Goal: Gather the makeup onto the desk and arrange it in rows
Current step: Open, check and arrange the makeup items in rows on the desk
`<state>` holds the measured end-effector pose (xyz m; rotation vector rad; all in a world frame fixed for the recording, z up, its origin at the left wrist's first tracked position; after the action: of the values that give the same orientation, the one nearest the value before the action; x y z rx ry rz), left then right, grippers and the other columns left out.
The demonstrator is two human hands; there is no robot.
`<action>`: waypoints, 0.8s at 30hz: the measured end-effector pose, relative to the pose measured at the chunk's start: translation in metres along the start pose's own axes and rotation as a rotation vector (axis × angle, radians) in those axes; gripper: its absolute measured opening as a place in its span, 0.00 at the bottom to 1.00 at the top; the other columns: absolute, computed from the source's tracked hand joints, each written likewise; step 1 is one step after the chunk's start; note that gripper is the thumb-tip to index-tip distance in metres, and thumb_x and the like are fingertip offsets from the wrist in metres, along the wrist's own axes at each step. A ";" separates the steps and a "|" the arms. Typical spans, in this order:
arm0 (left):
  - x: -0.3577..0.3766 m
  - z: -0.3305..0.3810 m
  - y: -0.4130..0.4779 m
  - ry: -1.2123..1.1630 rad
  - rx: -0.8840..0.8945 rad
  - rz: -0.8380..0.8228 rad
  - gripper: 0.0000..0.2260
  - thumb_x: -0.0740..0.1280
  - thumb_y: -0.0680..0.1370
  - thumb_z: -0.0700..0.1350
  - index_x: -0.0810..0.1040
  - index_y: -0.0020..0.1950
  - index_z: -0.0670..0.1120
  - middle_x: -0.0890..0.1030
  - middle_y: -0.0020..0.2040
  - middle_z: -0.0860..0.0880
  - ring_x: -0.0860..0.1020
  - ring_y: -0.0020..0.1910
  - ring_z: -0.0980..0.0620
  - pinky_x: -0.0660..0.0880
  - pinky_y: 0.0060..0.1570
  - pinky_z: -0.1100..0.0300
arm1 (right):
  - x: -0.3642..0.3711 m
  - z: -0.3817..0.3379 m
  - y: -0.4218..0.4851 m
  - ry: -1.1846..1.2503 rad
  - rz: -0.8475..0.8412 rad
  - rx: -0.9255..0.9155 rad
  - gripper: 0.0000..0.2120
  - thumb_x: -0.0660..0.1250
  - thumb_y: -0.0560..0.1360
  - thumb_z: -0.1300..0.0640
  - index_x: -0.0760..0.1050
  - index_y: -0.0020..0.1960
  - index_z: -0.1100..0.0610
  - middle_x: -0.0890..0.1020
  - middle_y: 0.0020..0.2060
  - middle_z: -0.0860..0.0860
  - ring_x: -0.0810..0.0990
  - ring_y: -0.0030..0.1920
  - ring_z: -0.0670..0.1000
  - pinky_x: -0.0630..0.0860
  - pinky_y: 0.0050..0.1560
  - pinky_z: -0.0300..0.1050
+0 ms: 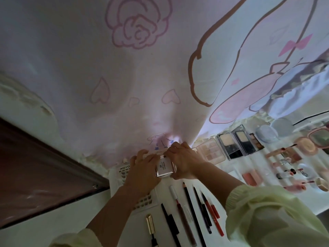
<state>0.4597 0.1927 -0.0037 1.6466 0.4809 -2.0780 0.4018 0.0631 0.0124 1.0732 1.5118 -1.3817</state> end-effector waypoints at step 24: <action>-0.067 0.032 -0.052 -1.781 -0.700 -0.084 0.09 0.66 0.77 0.48 0.82 0.50 0.45 0.84 0.44 0.49 0.83 0.40 0.55 0.78 0.43 0.60 | -0.081 -0.024 -0.099 0.963 0.424 0.316 0.27 0.79 0.66 0.50 0.75 0.63 0.46 0.82 0.48 0.44 0.80 0.43 0.43 0.79 0.46 0.41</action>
<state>0.4182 0.2280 0.0690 -0.7590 0.4469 -2.1189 0.3328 0.0774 0.1220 2.3240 1.5436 -0.8228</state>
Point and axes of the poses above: each hand's wrist, its own y-axis towards the middle knuckle, its own x-axis out of the palm, z = x × y, the point moved 4 cm from there along y, towards the middle knuckle
